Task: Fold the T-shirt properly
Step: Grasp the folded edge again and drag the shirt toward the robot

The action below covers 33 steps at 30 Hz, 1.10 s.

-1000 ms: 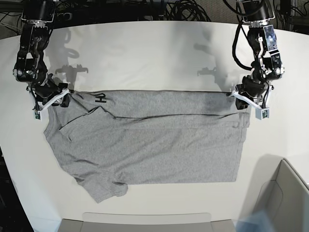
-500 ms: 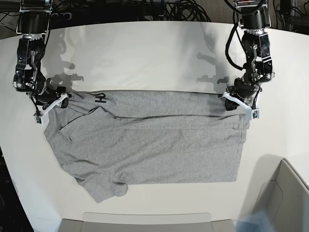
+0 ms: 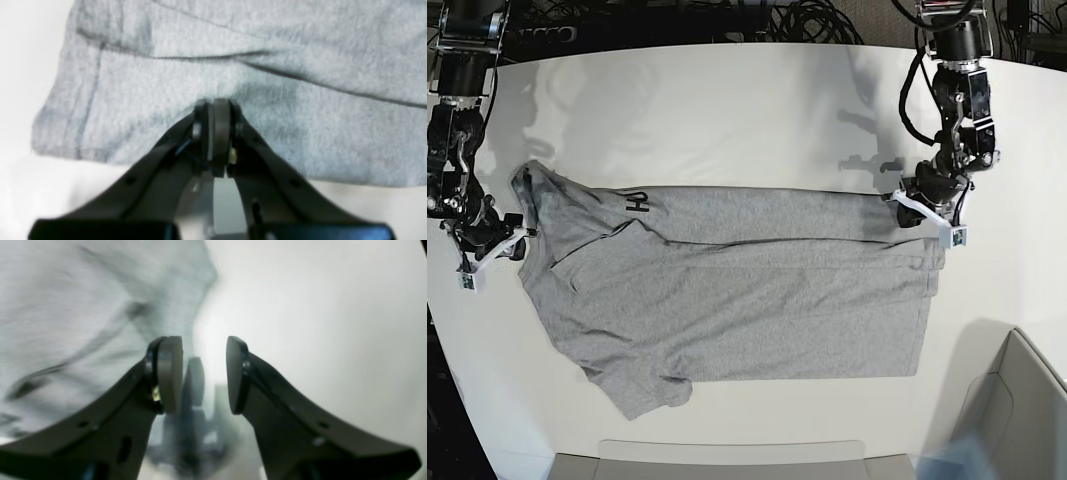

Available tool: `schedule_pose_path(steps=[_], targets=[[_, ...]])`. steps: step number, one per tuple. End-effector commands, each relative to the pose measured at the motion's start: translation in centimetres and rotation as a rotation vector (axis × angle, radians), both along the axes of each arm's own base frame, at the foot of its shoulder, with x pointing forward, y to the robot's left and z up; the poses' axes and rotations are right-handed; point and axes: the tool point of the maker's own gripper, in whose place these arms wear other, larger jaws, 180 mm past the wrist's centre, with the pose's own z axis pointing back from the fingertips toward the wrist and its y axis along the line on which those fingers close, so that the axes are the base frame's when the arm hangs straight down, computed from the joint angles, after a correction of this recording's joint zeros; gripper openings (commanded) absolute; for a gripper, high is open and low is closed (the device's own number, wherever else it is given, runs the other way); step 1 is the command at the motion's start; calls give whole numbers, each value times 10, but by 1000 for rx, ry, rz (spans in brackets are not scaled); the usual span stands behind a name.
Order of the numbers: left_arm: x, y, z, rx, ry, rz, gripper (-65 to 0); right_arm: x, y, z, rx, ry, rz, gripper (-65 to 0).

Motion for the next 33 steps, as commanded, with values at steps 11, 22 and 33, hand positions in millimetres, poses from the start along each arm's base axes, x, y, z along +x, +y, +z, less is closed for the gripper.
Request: schedule_pose_path(steps=[11, 22, 33], targets=[[25, -17, 34, 33, -96, -71, -650, -23, 55, -14, 117, -29, 32, -606], [28, -24, -11, 2, 45, -85, -650, -27, 32, -60, 159, 103, -62, -650], [-61, -3, -35, 90, 175, -140, -650, -97, 12, -82, 63, 226, -34, -650]])
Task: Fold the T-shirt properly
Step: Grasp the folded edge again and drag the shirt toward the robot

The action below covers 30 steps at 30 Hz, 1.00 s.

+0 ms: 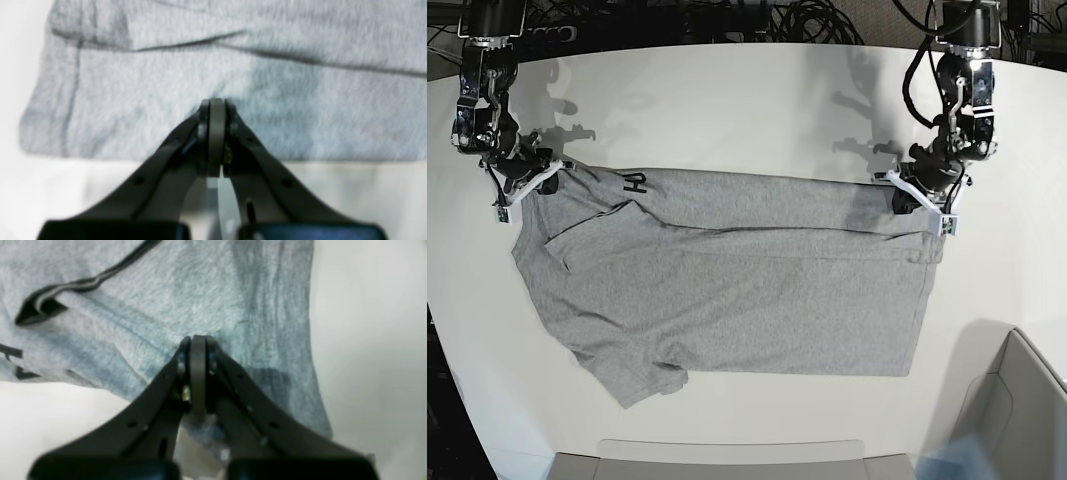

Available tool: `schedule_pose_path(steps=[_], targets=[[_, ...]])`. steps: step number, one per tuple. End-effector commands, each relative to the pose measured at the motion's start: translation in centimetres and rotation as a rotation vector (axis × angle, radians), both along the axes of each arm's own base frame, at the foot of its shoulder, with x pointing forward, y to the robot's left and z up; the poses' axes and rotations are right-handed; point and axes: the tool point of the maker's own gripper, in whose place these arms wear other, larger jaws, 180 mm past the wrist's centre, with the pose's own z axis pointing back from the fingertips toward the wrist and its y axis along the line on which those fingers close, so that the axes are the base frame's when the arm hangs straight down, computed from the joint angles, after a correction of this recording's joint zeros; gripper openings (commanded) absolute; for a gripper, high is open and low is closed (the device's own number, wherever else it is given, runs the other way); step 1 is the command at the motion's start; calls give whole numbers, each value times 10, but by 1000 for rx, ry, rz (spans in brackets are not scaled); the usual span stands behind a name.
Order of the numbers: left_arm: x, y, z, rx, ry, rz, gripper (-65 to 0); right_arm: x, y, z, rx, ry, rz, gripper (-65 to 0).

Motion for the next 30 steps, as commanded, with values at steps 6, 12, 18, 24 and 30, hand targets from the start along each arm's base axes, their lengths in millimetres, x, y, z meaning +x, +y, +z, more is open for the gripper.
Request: schedule_pose_path(steps=[6, 12, 18, 24, 30], targets=[[-51, 0, -8, 60, 155, -66, -650, -27, -30, 1, -110, 93, 25, -650], [-37, -1, 29, 52, 33, -22, -650, -23, -31, 6, -115, 76, 26, -650], [22, -2, 66, 2, -133, 60, -650, -21, -20, 2, -88, 71, 28, -650], [44, -24, 66, -18, -146, 10, -650, -17, -13, 2, -69, 60, 24, -650], [32, -16, 10, 71, 17, -8, -650, -16, -12, 2, -67, 59, 25, -650]])
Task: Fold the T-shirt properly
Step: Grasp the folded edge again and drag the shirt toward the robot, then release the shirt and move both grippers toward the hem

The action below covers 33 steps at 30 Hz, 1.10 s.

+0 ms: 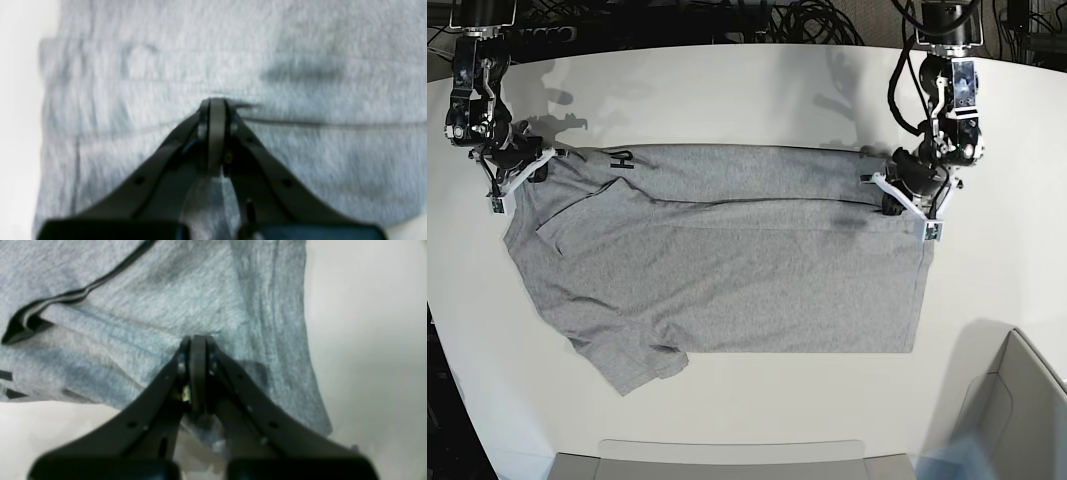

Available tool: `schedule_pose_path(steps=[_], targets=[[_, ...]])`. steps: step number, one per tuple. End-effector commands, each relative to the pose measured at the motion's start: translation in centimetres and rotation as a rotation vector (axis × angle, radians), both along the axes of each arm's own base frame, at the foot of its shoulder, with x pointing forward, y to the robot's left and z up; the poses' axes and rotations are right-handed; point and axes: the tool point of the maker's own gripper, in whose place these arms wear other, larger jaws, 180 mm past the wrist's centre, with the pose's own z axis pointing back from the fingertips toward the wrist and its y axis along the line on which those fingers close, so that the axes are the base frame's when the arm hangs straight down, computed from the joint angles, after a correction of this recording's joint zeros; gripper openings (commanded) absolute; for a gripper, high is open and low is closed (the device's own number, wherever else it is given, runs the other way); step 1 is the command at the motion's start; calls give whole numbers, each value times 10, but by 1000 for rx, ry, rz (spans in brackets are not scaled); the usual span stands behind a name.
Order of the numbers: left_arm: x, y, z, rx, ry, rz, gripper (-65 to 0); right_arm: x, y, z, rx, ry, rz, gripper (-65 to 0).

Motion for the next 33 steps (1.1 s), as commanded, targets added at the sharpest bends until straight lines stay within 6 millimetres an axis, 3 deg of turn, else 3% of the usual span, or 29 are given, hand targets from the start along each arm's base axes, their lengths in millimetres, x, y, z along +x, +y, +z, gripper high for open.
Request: schedule_pose_path(steps=[1, 7, 13, 21, 27, 29, 33], targets=[[-10, 7, -10, 41, 52, 4, -650, -4, -4, -1, -12, 25, 6, -650], [-65, 9, -34, 56, 133, -6, -650, -7, -11, 1, -34, 34, 9, -650], [-124, 3, -44, 67, 210, -37, -650, -12, -15, 5, -62, 42, 57, -650], [-166, 14, -39, 116, 262, -81, -650, -35, -5, 12, -99, 96, 220, -650], [-181, 11, -38, 113, 281, -89, -650, -53, -4, 4, -92, 137, 225, -650], [-175, 5, -26, 115, 245, -106, -650, -52, -1, 6, -90, 126, 231, -650], [-149, -10, 14, 122, 119, -146, -650, -38, 1, 36, -106, 23, 219, -650]])
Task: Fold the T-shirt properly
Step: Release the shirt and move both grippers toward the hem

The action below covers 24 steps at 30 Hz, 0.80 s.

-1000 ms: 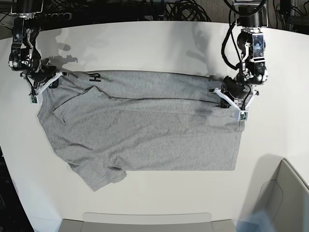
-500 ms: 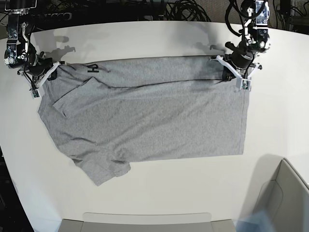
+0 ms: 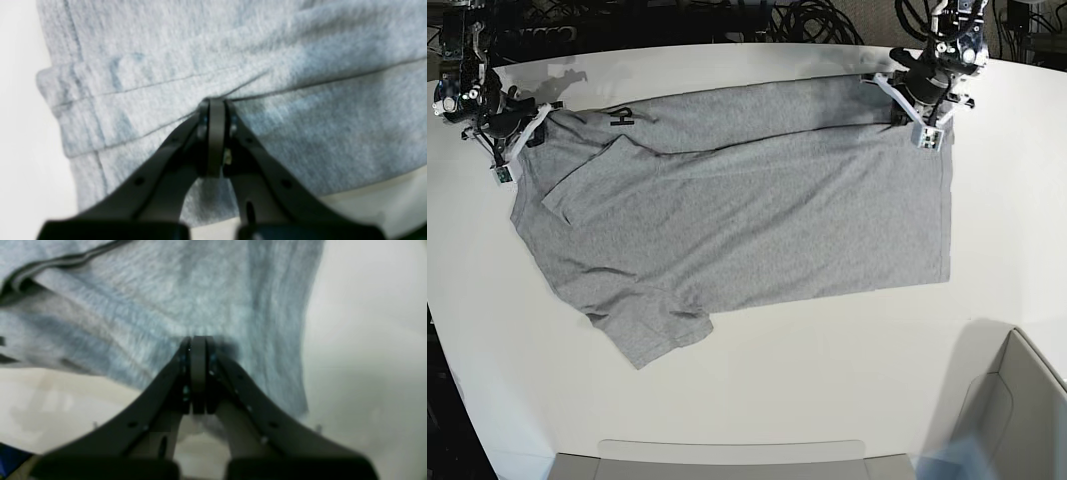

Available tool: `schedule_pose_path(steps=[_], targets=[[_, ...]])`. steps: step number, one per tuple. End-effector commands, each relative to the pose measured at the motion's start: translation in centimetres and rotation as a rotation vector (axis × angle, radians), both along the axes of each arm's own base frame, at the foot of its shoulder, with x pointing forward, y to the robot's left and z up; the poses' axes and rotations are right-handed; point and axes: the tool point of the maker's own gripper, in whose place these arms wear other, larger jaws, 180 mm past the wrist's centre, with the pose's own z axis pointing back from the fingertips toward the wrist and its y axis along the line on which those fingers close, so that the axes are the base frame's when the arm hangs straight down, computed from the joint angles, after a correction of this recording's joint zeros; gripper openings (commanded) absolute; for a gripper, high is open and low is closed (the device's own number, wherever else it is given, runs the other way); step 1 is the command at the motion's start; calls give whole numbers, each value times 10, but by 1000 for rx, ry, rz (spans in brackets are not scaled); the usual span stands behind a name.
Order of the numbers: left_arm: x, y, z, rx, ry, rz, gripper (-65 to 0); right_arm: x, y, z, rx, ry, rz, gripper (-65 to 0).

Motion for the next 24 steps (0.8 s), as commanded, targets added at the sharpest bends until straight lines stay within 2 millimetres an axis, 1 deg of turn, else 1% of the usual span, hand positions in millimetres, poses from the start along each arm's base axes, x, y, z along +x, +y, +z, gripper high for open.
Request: schedule_pose_path(steps=[1, 2, 5, 6, 8, 10, 12, 13, 15, 16, 20, 23, 24], targets=[[8, -3, 14, 2, -52, -14, -650, 19, -5, 26, -22, -98, 7, -650], [12, -5, 21, 1, -74, -21, -650, 24, -6, 39, -33, -138, 3, -650], [17, -5, 24, 3, -89, -23, -650, 26, -15, 63, -71, -165, -24, -650], [25, -5, 29, 4, -112, -25, -650, 31, -15, 74, -77, -191, -29, -650], [38, -4, 35, 8, -145, -26, -650, 37, -13, 89, -80, -240, -46, -650], [49, 5, 43, 22, -177, -5, -650, 49, -8, 102, -65, -298, -56, -650], [63, 11, 52, 29, -218, 12, -650, 68, -3, 113, -41, -357, -63, -650], [70, 13, 56, 33, -236, 15, -650, 77, 4, 116, -17, -377, -63, -650], [85, 15, 66, 38, -277, 14, -650, 100, 23, 114, 27, -395, -42, -650], [91, 16, 70, 42, -289, 12, -650, 111, 29, 112, 22, -395, -33, -650], [109, 22, 80, 77, -273, -8, -650, 162, 35, 88, -73, -338, -32, -650], [120, 25, 87, 84, -283, -1, -650, 199, 48, 72, -92, -358, -13, -650], [122, 25, 89, 84, -287, -1, -650, 212, 47, 67, -92, -365, -21, -650]])
